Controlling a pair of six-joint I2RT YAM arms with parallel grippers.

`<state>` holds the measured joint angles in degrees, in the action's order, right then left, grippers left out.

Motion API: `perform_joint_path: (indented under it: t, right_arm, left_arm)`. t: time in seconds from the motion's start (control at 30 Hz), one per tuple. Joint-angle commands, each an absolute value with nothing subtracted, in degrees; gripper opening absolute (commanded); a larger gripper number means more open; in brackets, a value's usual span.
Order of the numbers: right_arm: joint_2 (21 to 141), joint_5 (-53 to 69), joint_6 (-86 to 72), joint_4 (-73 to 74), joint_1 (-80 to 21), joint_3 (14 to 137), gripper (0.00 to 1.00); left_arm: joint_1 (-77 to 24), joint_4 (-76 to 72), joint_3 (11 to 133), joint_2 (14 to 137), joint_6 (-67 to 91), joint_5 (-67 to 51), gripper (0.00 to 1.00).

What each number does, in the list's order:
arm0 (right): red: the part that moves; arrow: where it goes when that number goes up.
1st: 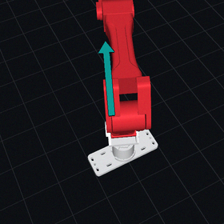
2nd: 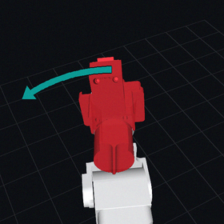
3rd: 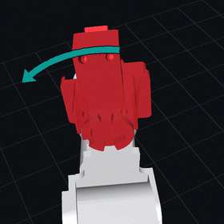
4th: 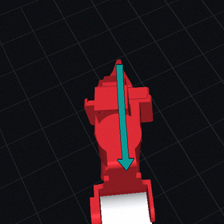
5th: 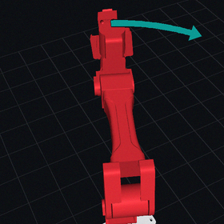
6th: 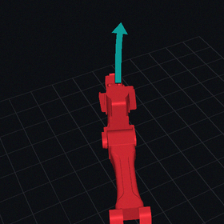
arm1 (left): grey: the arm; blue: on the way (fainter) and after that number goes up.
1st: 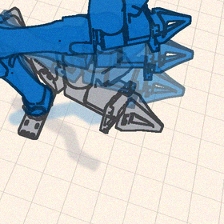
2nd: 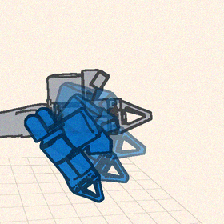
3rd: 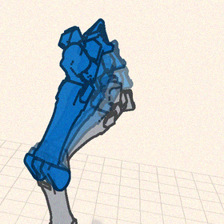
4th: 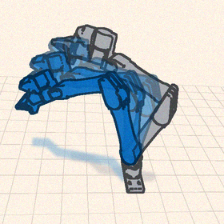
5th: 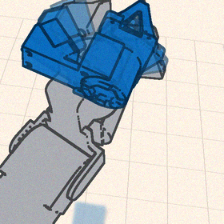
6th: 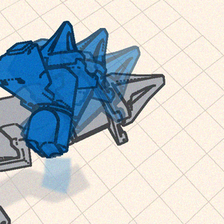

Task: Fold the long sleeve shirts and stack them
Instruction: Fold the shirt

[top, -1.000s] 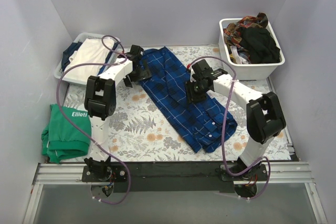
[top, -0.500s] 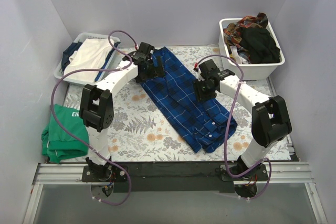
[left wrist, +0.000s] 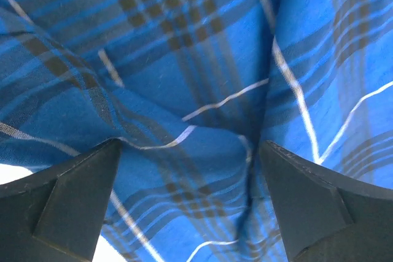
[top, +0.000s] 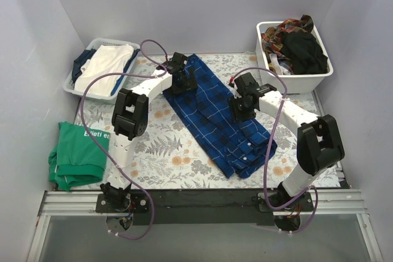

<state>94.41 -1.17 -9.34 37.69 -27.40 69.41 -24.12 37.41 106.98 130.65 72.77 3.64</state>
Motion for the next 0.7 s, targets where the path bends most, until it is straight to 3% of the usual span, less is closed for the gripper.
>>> perform_joint_path:
  t: [0.0, 0.2, 0.5, 0.67]
  right_arm:
    - [91.5, -1.41, -9.93, 38.32, -26.72, 67.86, 0.52]
    - [92.11, -0.35, -9.49, 39.64, -26.63, 66.1, 0.52]
    - [94.65, 7.19, -7.82, 40.87, -26.81, 62.23, 0.52]
    - [97.38, 9.22, -6.51, 41.05, -29.44, 61.61, 0.52]
  left_arm:
    - [-23.91, 37.97, 111.53, 134.2, 71.46, 5.8, 0.98]
    - [-23.47, 35.16, 117.76, 139.48, 71.02, 4.31, 0.98]
    - [-22.24, 25.93, 126.9, 145.1, 72.77, -6.93, 0.98]
    - [-22.15, 24.52, 125.43, 141.08, 71.99, -7.3, 0.98]
